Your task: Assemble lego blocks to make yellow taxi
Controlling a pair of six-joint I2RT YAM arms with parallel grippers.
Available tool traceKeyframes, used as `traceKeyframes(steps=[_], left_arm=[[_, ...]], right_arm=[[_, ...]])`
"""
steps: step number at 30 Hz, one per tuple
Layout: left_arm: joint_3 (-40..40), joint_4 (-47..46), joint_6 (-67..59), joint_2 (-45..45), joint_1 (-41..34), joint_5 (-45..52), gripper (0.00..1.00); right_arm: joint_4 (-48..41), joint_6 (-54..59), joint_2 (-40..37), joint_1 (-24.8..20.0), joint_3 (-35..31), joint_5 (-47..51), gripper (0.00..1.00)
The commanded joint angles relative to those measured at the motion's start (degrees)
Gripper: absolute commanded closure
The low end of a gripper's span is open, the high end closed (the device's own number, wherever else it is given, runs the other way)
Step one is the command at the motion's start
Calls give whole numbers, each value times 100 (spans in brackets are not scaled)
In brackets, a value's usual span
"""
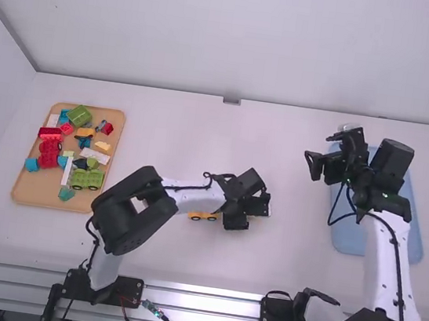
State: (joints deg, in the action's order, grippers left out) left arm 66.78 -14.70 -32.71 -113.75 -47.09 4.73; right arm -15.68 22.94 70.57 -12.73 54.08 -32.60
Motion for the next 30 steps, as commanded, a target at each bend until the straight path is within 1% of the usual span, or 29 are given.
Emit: traceKeyframes(steps=[1,5,7,8,10,13,14,15,16,19,21,22,23,24,26,27,28,30], left_arm=[[-72,-177,-111,-66,24,-98,1],[151,-472,-146,-62,26,-234,1],[424,-935,-363,65,39,-177,1],[522,-1150,-579,218,107,-28,1],[549,-1250,-734,445,199,85,1],[461,-1228,-782,1120,538,92,1],[444,-1224,-785,1201,579,92,1],[350,-1191,-820,1503,732,155,1],[192,-1176,-1062,1861,887,400,1],[-240,-1130,-1788,2539,1207,1279,1],[-796,-785,-2177,3092,1574,1919,1],[-951,-643,-2181,3214,1674,2037,1],[-1276,-334,-2168,3455,1878,2221,1],[-1746,122,-2109,3724,2168,2496,1],[-2299,789,-1840,3960,2494,2857,1],[-2452,1001,-1751,4005,2579,2992,1],[-2863,1552,-1591,4097,2798,3333,1],[-3405,2339,-1502,4123,3080,3875,1]], right_arm=[[-15,4,-70,7,-55,-28,1],[-42,4,-70,-13,-55,-33,1],[-140,186,-70,-13,-55,-33,1],[-186,278,-70,-13,-55,-28,1],[-236,350,-70,-13,-55,-35,1],[-216,557,-68,-7,-136,-42,1],[-208,579,-68,-4,-146,-48,1],[-109,741,-68,7,-262,-173,1],[50,977,-68,2,-450,-448,1],[426,1628,-68,4,-927,-1390,1],[822,2247,-63,4,-1434,-2098,1],[925,2341,-63,4,-1563,-2197,1],[1169,2455,-63,13,-1823,-2343,1],[1530,2446,-63,63,-2131,-2404,0],[2111,2299,-63,216,-2544,-2389,1],[2256,2253,-63,262,-2636,-2358,1],[2612,2118,-63,389,-2850,-2284,1],[2992,2083,-63,629,-3093,-2317,1]])
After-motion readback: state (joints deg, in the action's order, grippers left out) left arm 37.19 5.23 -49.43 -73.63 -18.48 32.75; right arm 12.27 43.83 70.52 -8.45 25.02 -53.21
